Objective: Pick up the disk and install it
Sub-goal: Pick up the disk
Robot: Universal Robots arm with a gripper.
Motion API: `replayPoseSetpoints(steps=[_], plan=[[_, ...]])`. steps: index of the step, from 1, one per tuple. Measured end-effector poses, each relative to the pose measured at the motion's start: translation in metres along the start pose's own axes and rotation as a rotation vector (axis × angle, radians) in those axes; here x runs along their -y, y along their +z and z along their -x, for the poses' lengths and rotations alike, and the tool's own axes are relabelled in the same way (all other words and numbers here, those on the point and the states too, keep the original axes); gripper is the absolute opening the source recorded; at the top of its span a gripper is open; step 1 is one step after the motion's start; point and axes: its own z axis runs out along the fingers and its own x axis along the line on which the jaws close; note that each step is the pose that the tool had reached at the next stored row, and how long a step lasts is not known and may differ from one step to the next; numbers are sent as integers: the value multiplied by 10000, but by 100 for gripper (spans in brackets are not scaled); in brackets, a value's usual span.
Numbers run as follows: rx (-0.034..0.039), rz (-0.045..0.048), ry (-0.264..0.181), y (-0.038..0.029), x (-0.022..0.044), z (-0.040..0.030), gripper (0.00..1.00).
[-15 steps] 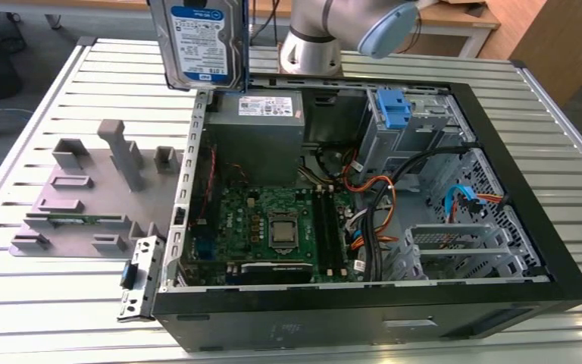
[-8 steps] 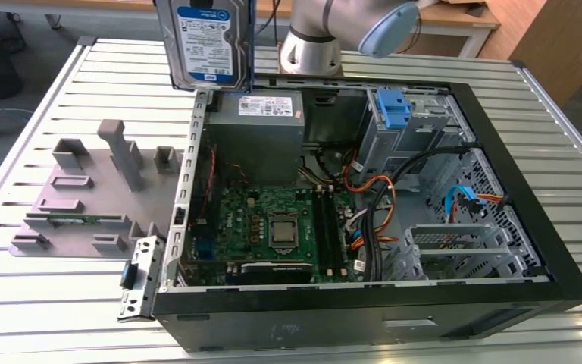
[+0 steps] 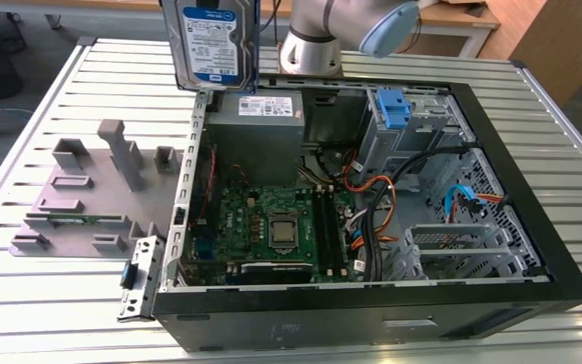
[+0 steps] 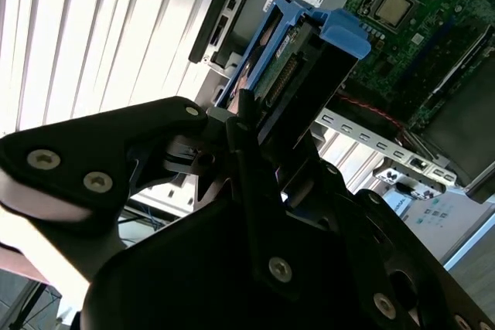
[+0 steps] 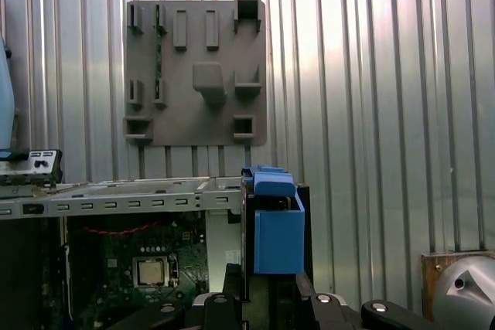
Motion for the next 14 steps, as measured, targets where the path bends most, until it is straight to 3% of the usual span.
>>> replayPoseSetpoints(steps=[14], plan=[[0,0,0,-1,119,0,35]])
